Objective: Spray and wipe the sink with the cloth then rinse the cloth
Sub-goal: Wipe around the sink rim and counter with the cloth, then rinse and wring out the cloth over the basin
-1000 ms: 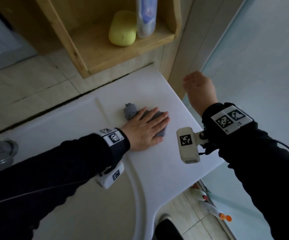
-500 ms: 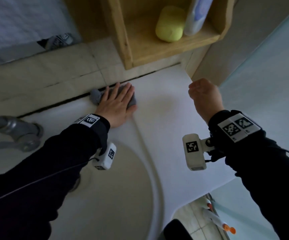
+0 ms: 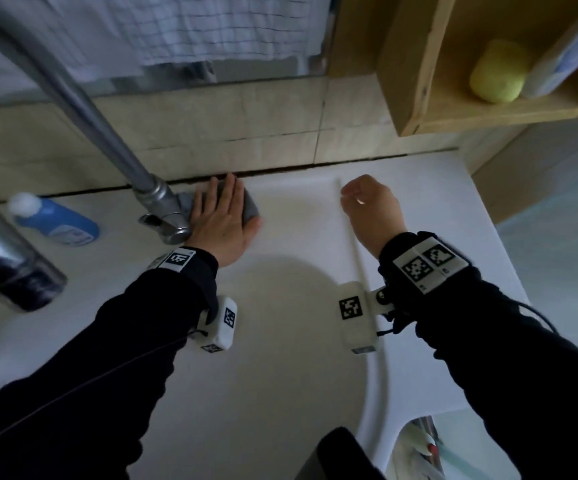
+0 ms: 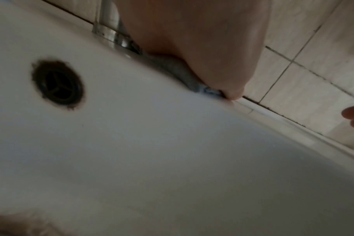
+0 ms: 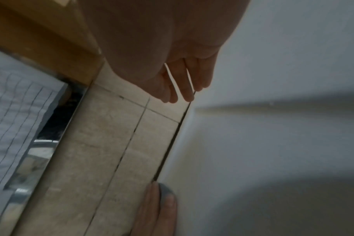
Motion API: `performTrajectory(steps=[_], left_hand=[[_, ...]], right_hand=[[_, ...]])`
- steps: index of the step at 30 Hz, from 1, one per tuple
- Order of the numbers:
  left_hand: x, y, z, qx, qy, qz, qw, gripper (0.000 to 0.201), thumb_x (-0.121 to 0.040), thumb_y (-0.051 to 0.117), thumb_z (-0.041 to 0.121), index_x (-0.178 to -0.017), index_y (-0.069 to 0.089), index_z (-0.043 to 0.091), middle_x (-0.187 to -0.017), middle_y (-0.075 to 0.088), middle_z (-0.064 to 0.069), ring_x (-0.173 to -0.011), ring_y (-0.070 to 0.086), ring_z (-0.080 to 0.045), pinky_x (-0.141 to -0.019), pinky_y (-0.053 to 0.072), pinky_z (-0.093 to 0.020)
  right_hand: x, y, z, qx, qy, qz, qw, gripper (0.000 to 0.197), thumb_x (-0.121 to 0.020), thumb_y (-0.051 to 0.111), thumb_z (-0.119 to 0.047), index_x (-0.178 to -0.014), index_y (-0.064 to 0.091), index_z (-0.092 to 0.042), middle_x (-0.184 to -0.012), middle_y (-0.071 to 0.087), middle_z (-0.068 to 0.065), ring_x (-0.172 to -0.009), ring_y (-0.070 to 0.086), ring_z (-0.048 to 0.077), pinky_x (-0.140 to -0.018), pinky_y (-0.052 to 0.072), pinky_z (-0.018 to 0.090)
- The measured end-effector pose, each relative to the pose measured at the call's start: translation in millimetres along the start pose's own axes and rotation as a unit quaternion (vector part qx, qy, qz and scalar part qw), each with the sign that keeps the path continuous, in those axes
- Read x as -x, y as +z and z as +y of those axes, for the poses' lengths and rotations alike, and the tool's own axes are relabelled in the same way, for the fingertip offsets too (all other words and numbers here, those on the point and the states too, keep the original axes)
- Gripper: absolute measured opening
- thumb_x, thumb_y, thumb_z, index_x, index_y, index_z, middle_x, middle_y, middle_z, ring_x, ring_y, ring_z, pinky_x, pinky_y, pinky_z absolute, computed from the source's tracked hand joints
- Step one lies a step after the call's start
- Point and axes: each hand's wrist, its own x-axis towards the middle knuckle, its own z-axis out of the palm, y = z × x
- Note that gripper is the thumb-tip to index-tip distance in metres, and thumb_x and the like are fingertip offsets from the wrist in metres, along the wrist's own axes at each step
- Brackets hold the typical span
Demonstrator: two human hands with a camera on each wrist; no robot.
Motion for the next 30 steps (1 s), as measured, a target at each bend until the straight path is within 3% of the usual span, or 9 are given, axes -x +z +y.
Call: performTrajectory(steps=[10, 13, 15, 18, 19, 21, 23, 28, 30], left_hand=[[38, 12, -21, 0.003, 0.059, 0.021, 0.998, 0.067, -0.097, 0.025, 0.038, -0.146, 0.001, -0.001, -0.159, -0.001, -0.017, -0.147, -0.002, -0.030, -0.119, -0.001, -0.041], [54, 19, -39, 0.019, 0.080, 0.039, 0.996, 0.057, -0.096, 0.034, 0.021, -0.143, 0.017, -0.005, -0.155, 0.019, -0.024, -0.144, 0.018, -0.038, -0.117, 0.021, -0.050], [70, 19, -47, 0.064, 0.056, 0.009, 0.996, 0.052, -0.093, 0.035, 0.019, -0.138, 0.031, -0.007, -0.146, 0.037, -0.027, -0.131, 0.040, -0.044, -0.103, 0.040, -0.053], [99, 23, -52, 0.154, 0.026, 0.062, 0.986, 0.045, -0.092, 0.034, 0.014, -0.126, 0.046, -0.011, -0.133, 0.051, -0.029, -0.122, 0.051, -0.044, -0.101, 0.042, -0.047], [113, 15, -48, 0.219, -0.014, 0.083, 0.972, 0.041, -0.094, 0.035, 0.012, -0.128, 0.046, -0.009, -0.135, 0.050, -0.027, -0.126, 0.048, -0.040, -0.104, 0.039, -0.038], [133, 4, -50, 0.293, -0.068, 0.127, 0.945, 0.037, -0.098, 0.034, 0.014, -0.127, 0.048, -0.003, -0.119, 0.057, -0.026, -0.111, 0.053, -0.035, -0.086, 0.036, -0.021], [153, -15, -50, 0.392, -0.118, 0.141, 0.901, 0.036, -0.098, 0.032, 0.019, -0.120, 0.051, -0.002, -0.103, 0.057, -0.023, -0.090, 0.051, -0.026, -0.073, 0.032, -0.022], [199, -62, -39, 0.633, -0.131, 0.167, 0.745, 0.040, -0.096, 0.035, 0.030, -0.128, 0.044, 0.007, -0.118, 0.054, -0.010, -0.111, 0.052, -0.025, -0.101, 0.041, -0.038], [223, -78, -27, 0.691, -0.122, 0.178, 0.690, 0.025, -0.097, 0.034, 0.029, -0.116, 0.046, 0.017, -0.103, 0.057, -0.009, -0.099, 0.056, -0.022, -0.090, 0.046, -0.039]], right_hand=[[36, 15, -17, 0.038, -0.013, -0.031, 0.999, 0.022, -0.090, 0.045, -0.013, -0.106, 0.059, -0.006, -0.112, 0.065, 0.010, -0.105, 0.058, 0.026, -0.081, 0.042, 0.027], [47, 15, -19, 0.031, -0.018, -0.037, 0.999, 0.022, -0.090, 0.045, -0.013, -0.106, 0.059, -0.006, -0.112, 0.065, 0.010, -0.106, 0.058, 0.026, -0.081, 0.041, 0.026], [57, 15, -17, 0.031, -0.022, -0.041, 0.998, 0.022, -0.090, 0.045, -0.013, -0.106, 0.060, -0.006, -0.111, 0.066, 0.010, -0.105, 0.058, 0.025, -0.080, 0.040, 0.025], [78, 15, -13, 0.036, -0.029, -0.048, 0.998, 0.021, -0.090, 0.046, -0.012, -0.103, 0.060, -0.006, -0.110, 0.066, 0.011, -0.103, 0.059, 0.027, -0.082, 0.044, 0.028], [87, 15, -11, 0.042, -0.032, -0.053, 0.997, 0.021, -0.090, 0.046, -0.012, -0.103, 0.060, -0.006, -0.110, 0.066, 0.012, -0.102, 0.059, 0.028, -0.083, 0.044, 0.029], [103, 16, -9, 0.061, -0.035, -0.069, 0.995, 0.020, -0.089, 0.046, -0.013, -0.102, 0.061, -0.006, -0.109, 0.066, 0.013, -0.101, 0.059, 0.030, -0.084, 0.046, 0.032], [120, 14, -14, 0.077, -0.047, -0.083, 0.992, 0.020, -0.089, 0.045, -0.015, -0.100, 0.061, -0.008, -0.108, 0.066, 0.012, -0.101, 0.059, 0.031, -0.085, 0.047, 0.035], [166, 11, -51, 0.036, -0.077, -0.132, 0.988, 0.022, -0.088, 0.050, -0.018, -0.106, 0.060, -0.012, -0.100, 0.061, 0.004, -0.094, 0.057, 0.023, -0.075, 0.041, 0.026], [188, 12, -73, -0.022, -0.101, -0.172, 0.980, 0.029, -0.084, 0.060, -0.023, -0.112, 0.059, -0.015, -0.101, 0.061, 0.003, -0.096, 0.057, 0.021, -0.081, 0.044, 0.028]])
